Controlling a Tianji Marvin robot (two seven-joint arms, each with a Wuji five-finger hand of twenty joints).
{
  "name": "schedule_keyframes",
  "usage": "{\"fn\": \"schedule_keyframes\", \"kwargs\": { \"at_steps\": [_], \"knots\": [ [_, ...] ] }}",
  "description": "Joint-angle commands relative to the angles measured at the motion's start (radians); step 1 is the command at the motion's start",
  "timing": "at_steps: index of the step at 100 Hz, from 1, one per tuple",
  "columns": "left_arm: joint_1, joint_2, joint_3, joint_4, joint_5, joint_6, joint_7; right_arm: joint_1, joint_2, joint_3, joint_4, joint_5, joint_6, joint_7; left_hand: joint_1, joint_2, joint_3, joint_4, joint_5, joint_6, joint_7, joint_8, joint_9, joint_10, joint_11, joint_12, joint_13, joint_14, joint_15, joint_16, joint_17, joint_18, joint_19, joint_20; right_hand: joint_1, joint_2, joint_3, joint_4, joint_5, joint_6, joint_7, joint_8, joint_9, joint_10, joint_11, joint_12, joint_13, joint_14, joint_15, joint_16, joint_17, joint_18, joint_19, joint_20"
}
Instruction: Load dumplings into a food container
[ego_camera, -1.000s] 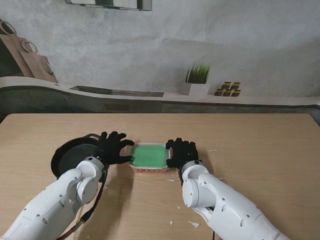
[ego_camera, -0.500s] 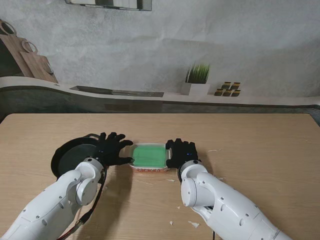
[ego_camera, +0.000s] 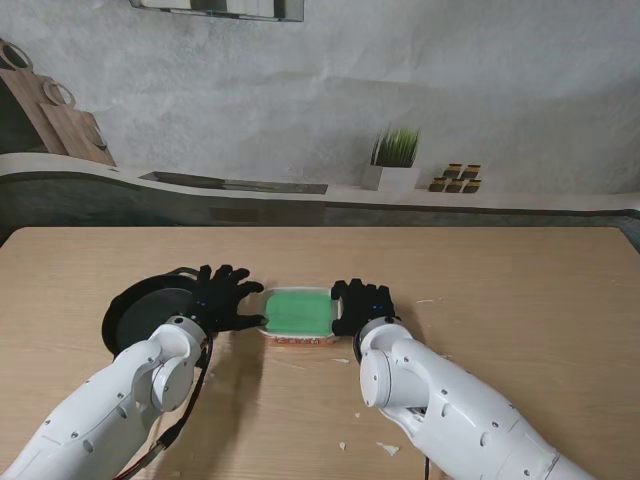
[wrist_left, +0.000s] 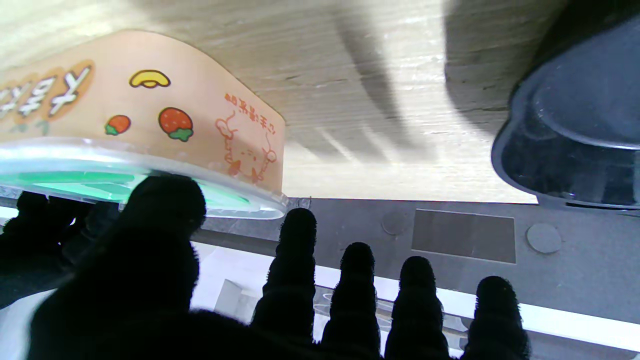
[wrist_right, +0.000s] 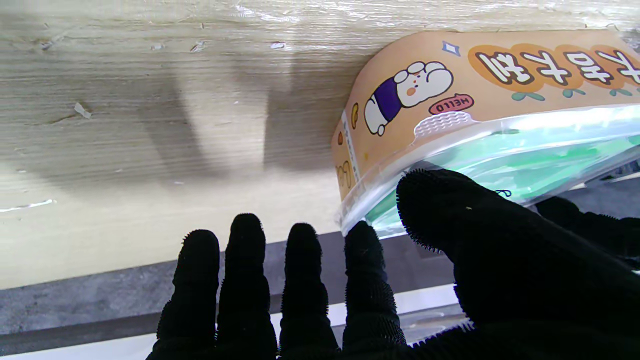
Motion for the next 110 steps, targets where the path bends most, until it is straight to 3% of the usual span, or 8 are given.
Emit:
{"fn": "schedule_keyframes", "kwargs": {
  "at_steps": [1, 21, 32, 44, 56, 65, 76, 110],
  "knots": [
    [0.016, 0.006, -0.001, 0.009, 0.005, 0.000, -0.030, -0.029, 0.002, -0.018, 0.040, 0.008, 0.008, 0.031, 0.053, -0.057, 0.012, 0.020, 0.026, -0.038, 0.020, 0.007, -0.021, -0.036, -0.001, -0.004, -0.039, -0.015, -0.013, -0.005, -0.015, -0.018, -0.010, 0.005, -0.001, -0.098, -0.068, -0.025, 0.023, 0.017, -0.010, -0.018, -0.025, -0.021, 0.018, 0.006, -0.037, -0.018, 0.000, -0.006, -0.022, -0.024, 0.005, -0.012],
    [0.021, 0.008, -0.014, 0.016, 0.026, -0.035, 0.001, -0.032, -0.004, -0.016, 0.051, 0.011, -0.005, 0.009, 0.073, -0.090, 0.100, 0.009, -0.050, -0.113, 0.008, 0.003, -0.025, -0.047, -0.009, -0.022, -0.035, -0.021, -0.001, -0.007, -0.011, -0.020, -0.010, 0.001, 0.001, -0.095, -0.071, -0.024, 0.023, -0.026, -0.004, -0.015, -0.024, -0.021, 0.014, 0.004, -0.036, -0.018, 0.001, -0.006, -0.022, -0.024, 0.005, -0.012],
    [0.026, 0.005, -0.024, 0.023, 0.041, -0.054, 0.054, -0.035, -0.006, -0.012, 0.051, 0.006, -0.012, -0.002, 0.035, -0.090, 0.094, 0.006, -0.177, -0.078, -0.058, -0.032, -0.044, -0.042, -0.058, -0.040, -0.039, -0.019, -0.005, -0.008, -0.004, -0.018, -0.006, 0.002, 0.001, -0.096, -0.069, -0.023, 0.017, -0.020, -0.001, -0.013, -0.024, -0.021, 0.014, 0.004, -0.035, -0.019, 0.003, -0.005, -0.022, -0.024, 0.005, -0.011],
    [0.023, 0.001, -0.031, 0.043, 0.059, -0.096, 0.132, -0.037, -0.006, -0.010, 0.052, 0.002, -0.015, -0.007, 0.021, -0.105, 0.093, 0.016, -0.219, -0.072, -0.068, -0.045, -0.053, -0.037, -0.084, -0.019, -0.040, -0.012, 0.000, 0.002, 0.008, -0.012, 0.002, 0.008, 0.001, -0.095, -0.069, -0.023, 0.012, -0.019, 0.002, -0.012, -0.024, -0.021, 0.013, 0.004, -0.037, -0.019, 0.003, -0.005, -0.022, -0.024, 0.005, -0.011],
    [0.028, 0.001, -0.045, 0.042, 0.061, -0.137, 0.149, -0.037, -0.008, -0.010, 0.054, 0.002, -0.016, -0.012, 0.010, -0.128, 0.130, 0.013, -0.183, -0.112, 0.133, 0.086, -0.042, -0.039, -0.057, 0.041, -0.030, -0.011, 0.034, 0.020, 0.014, -0.007, 0.004, 0.015, 0.001, -0.095, -0.068, -0.023, 0.008, -0.014, 0.006, -0.011, -0.024, -0.023, 0.012, 0.003, -0.037, -0.019, 0.004, -0.004, -0.022, -0.024, 0.004, -0.011],
    [0.034, 0.001, -0.053, 0.031, 0.044, -0.160, 0.127, -0.036, -0.009, -0.011, 0.055, 0.003, -0.016, -0.014, 0.006, -0.142, 0.144, 0.010, -0.076, -0.114, 0.194, 0.121, -0.029, -0.044, -0.039, 0.044, -0.022, -0.009, 0.043, 0.016, 0.016, -0.002, 0.001, 0.012, 0.001, -0.094, -0.068, -0.023, 0.009, -0.015, 0.008, -0.011, -0.024, -0.023, 0.012, 0.003, -0.037, -0.019, 0.004, -0.004, -0.021, -0.024, 0.005, -0.011],
    [0.032, 0.005, -0.051, 0.018, 0.034, -0.160, 0.075, -0.036, -0.009, -0.012, 0.056, 0.005, -0.015, -0.014, 0.001, -0.133, 0.153, 0.002, 0.022, -0.102, 0.183, 0.109, -0.022, -0.050, -0.005, 0.021, -0.022, -0.010, 0.052, -0.004, 0.016, -0.002, -0.005, 0.002, 0.002, -0.092, -0.067, -0.023, 0.007, -0.016, 0.009, -0.011, -0.024, -0.024, 0.011, 0.003, -0.037, -0.019, 0.005, -0.004, -0.019, -0.025, 0.006, -0.010],
    [0.007, 0.003, -0.018, 0.037, 0.003, -0.150, 0.043, -0.037, -0.009, -0.012, 0.055, 0.006, -0.011, -0.012, 0.031, -0.164, 0.223, -0.006, 0.084, -0.131, 0.196, 0.092, -0.020, -0.060, 0.019, -0.001, -0.022, -0.015, 0.065, -0.014, 0.012, -0.009, -0.007, -0.005, 0.006, -0.082, -0.061, -0.020, 0.007, -0.022, 0.010, -0.011, -0.024, -0.024, 0.011, 0.003, -0.037, -0.019, 0.005, -0.004, -0.019, -0.025, 0.006, -0.009]
  ]
}}
